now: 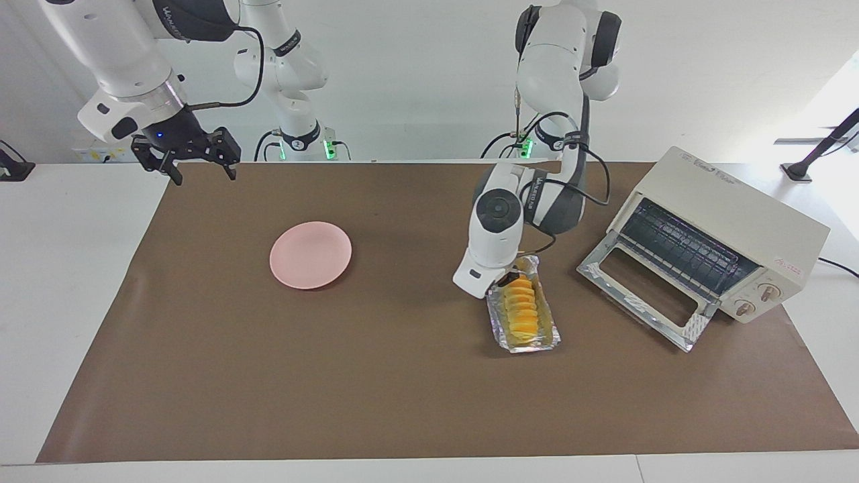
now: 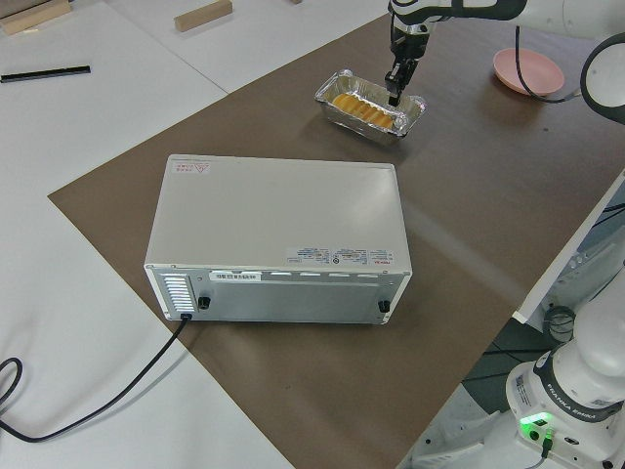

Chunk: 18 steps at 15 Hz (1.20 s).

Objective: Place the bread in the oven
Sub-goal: 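Lift and carry the foil tray with the left gripper to the oven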

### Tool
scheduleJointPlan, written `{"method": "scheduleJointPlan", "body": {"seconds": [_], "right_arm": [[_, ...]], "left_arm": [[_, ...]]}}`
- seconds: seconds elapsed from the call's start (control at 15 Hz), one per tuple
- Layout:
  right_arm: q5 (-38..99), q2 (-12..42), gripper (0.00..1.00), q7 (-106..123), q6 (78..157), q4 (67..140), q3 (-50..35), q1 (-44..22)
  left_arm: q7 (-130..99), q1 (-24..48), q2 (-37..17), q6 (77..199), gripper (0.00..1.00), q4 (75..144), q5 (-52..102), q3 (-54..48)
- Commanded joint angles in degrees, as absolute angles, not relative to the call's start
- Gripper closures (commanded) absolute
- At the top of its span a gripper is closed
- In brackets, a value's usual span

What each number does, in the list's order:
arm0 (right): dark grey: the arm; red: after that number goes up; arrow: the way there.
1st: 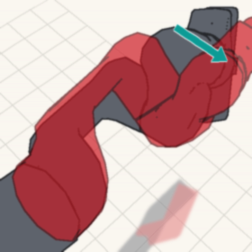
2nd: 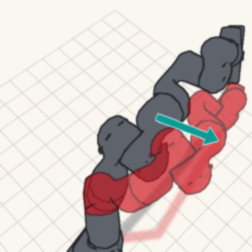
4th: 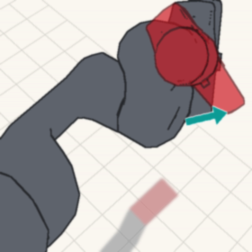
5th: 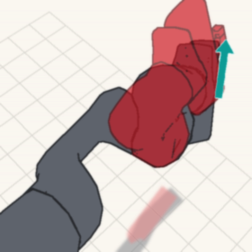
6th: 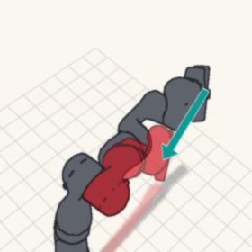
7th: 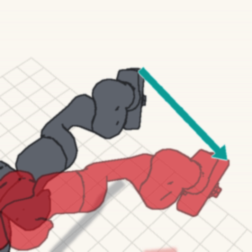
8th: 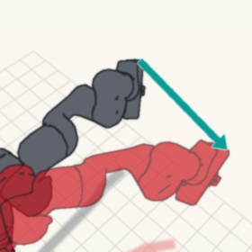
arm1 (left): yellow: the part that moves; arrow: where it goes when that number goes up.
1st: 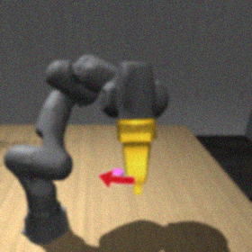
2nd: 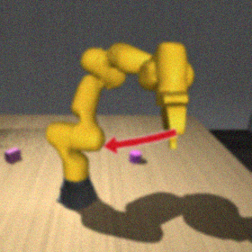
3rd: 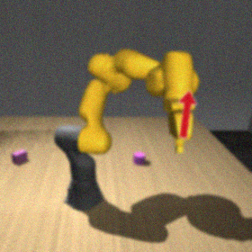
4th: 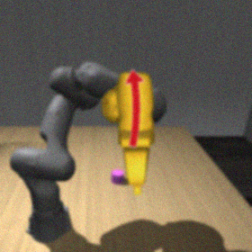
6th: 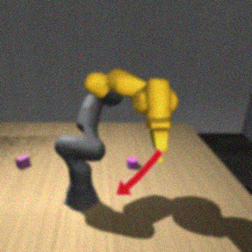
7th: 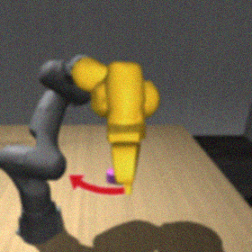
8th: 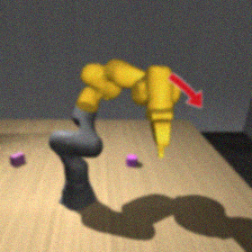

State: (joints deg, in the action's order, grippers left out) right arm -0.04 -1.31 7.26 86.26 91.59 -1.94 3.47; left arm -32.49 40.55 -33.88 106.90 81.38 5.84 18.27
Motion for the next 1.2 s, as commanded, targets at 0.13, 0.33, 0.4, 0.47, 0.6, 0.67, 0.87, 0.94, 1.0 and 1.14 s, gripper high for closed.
{"method": "scheduleJointPlan", "body": {"seconds": [0.13, 0.33, 0.4, 0.47, 0.6, 0.67, 0.87, 0.94, 1.0, 1.14], "right_arm": [[0.70, -1.23, 0.00, 6.50, 85.43, 91.23, -2.81, 4.48], [0.70, -1.23, 0.00, 6.50, 85.43, 91.23, -2.81, 4.48], [0.70, -1.23, 0.00, 6.50, 85.43, 91.23, -2.81, 4.48], [0.70, -1.23, 0.00, 6.50, 85.43, 91.23, -2.81, 4.48], [0.70, -1.23, 0.00, 6.50, 85.43, 91.23, -2.81, 4.48], [0.70, -1.23, 0.00, 6.50, 85.43, 91.32, -2.81, 4.57], [0.70, -1.23, 0.00, 6.50, 85.43, 91.23, -2.81, 4.48], [0.70, -1.23, 0.00, 6.50, 85.43, 91.32, -2.81, 4.48], [0.70, -1.23, 0.00, 6.50, 85.43, 91.23, -2.81, 4.48], [0.70, -1.23, 0.00, 6.50, 85.43, 91.23, -2.81, 4.57]], "left_arm": [[-37.43, 39.20, -33.84, 102.93, 1.00, 80.33, 5.27, 24.68], [-45.34, 35.70, -33.84, 101.52, 1.00, 80.33, 5.71, 25.22], [-45.70, 34.38, -33.75, 100.64, 1.00, 80.25, 5.80, 25.22], [-46.14, 33.41, -33.66, 100.20, 1.00, 80.24, 5.97, 25.31], [-46.67, 31.21, -32.53, 99.84, 1.00, 80.59, 6.85, 25.40], [-47.80, 30.16, -32.35, 99.32, 1.00, 80.60, 7.73, 25.40], [-50.70, 28.30, -32.17, 97.12, 1.00, 79.90, 9.49, 26.27], [-50.71, 28.30, -32.17, 96.95, 1.00, 79.72, 9.67, 27.41], [-50.80, 28.30, -32.17, 96.51, 1.00, 79.63, 9.67, 27.77], [-50.89, 28.04, -32.08, 96.33, 1.00, 79.72, 9.67, 28.04]]}}
